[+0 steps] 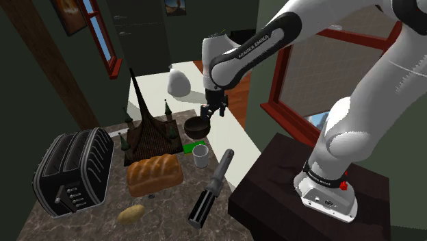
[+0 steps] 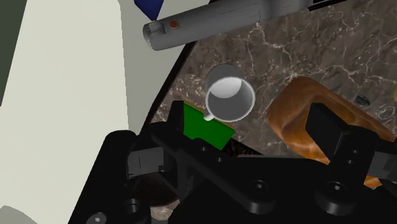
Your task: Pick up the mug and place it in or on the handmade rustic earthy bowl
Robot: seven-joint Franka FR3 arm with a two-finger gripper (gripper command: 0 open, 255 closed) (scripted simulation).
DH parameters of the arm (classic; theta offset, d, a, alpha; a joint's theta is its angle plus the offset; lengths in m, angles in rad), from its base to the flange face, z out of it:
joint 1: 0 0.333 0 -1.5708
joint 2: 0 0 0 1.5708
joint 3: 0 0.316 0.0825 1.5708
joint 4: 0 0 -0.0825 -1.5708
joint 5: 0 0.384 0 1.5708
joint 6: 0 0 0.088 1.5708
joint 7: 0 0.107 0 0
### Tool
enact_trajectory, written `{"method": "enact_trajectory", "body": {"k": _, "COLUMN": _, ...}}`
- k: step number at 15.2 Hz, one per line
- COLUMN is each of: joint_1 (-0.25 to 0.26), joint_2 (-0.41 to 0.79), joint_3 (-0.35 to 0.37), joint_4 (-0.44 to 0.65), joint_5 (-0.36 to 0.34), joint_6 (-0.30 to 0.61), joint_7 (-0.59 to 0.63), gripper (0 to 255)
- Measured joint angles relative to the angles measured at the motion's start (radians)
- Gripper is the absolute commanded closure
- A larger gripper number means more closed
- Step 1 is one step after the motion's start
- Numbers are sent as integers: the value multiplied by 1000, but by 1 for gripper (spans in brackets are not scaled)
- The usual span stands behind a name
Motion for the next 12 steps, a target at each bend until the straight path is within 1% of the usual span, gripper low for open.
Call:
{"method": "enact_trajectory", "body": {"k": 3, "joint_1": 3, "joint_2": 119, "joint_3": 19, "joint_4": 22, "joint_5": -29, "joint_6": 86, "joint_7": 38, "gripper": 0}}
{"method": "enact_trajectory", "body": {"k": 6, "joint_1": 9, "joint_2": 242, "joint_3": 31, "joint_4": 71, "joint_5": -73, "joint_6": 147, "joint_7": 82, "gripper": 0}}
{"method": "enact_trajectory", "body": {"k": 8, "joint_1": 22, "joint_2": 323, "joint_3": 38, "joint_4": 109, "joint_5": -105, "joint_6": 181, "joint_7": 125, "gripper": 0}}
{"method": "enact_trajectory", "body": {"k": 12, "joint_1": 45, "joint_2": 489, "joint_3": 25, "joint_4": 185, "joint_5": -174, "joint_6": 250, "joint_7": 184, "gripper": 0}}
